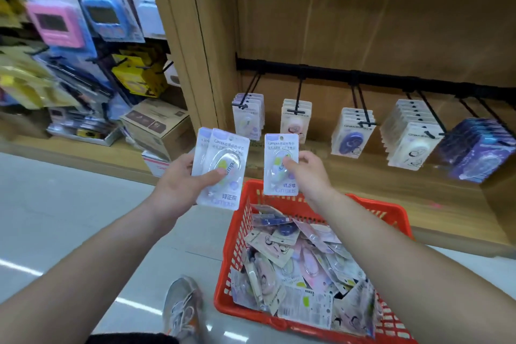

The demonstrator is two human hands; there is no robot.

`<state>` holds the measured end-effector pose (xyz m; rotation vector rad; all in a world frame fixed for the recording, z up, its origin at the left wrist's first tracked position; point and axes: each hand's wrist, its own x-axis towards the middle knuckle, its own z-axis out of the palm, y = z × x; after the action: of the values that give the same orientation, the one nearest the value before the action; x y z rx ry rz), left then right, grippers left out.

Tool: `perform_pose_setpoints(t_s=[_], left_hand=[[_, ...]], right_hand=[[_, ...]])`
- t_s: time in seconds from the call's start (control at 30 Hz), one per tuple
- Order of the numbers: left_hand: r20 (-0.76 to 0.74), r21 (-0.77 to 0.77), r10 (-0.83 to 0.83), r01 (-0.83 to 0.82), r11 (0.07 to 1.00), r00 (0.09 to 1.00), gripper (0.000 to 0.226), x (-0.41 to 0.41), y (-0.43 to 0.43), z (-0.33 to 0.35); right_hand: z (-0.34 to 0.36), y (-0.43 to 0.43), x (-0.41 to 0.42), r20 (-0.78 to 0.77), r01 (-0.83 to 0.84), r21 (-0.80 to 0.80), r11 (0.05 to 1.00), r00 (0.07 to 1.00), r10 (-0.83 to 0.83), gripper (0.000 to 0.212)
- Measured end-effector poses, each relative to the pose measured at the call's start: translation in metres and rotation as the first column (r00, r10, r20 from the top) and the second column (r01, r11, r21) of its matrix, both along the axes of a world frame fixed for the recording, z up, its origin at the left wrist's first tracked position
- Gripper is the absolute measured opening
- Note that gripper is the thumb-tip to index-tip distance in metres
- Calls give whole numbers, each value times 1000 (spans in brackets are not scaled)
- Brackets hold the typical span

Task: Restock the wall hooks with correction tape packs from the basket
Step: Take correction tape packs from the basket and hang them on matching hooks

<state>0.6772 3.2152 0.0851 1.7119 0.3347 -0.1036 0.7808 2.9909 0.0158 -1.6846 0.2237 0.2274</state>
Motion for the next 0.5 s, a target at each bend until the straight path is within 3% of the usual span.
perform_pose_setpoints(t_s=[0.37,0.5], left_hand=[[27,-32,70,-69,997,997,27,12,41,-15],[44,-38,82,-81,996,996,25,13,41,-15]], right_hand=[[-1,79,77,76,-121,24,992,990,119,18],[-5,85,83,97,-76,22,997,993,73,18]])
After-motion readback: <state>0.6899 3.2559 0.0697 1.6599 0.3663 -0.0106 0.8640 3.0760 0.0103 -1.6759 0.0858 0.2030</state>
